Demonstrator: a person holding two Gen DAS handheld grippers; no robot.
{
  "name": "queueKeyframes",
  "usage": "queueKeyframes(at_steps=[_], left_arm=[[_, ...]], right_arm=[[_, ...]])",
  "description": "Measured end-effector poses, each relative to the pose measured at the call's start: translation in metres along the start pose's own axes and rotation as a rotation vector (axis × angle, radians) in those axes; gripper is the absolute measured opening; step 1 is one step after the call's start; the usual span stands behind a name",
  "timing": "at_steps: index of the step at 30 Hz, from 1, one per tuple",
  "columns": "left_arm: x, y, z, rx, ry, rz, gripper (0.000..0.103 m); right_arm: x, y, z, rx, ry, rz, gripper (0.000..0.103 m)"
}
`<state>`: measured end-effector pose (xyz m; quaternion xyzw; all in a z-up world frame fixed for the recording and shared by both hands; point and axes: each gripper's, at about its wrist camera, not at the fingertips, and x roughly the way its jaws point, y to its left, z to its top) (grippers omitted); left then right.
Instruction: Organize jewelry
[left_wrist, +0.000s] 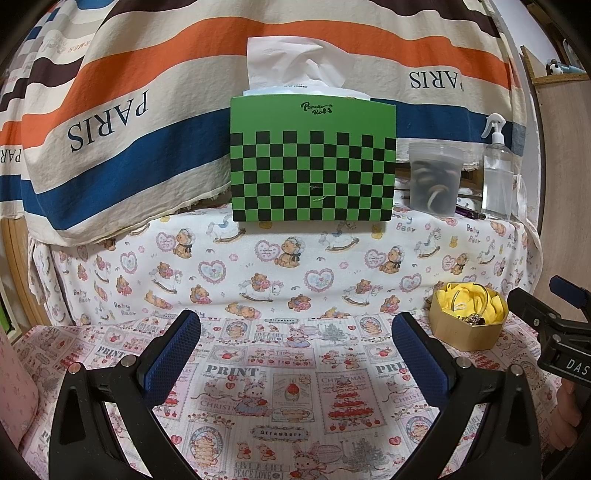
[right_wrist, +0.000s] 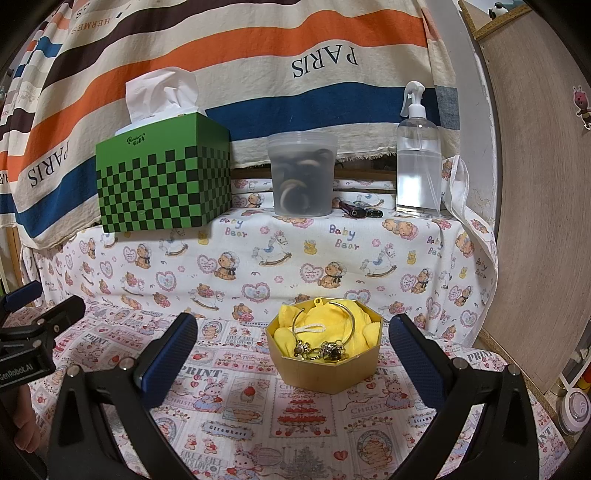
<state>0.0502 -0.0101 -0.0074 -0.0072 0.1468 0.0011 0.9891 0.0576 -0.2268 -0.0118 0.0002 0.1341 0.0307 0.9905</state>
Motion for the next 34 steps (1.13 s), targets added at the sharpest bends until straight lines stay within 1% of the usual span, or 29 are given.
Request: queueKeyframes(at_steps=[34], left_arm=[[0.0024,0.0011,-0.0003,-0.006,0.019,0.002,0.103]], right_arm=[[0.0006,-0.0005,-0.0001,0.000,0.002,0.002,0.103]])
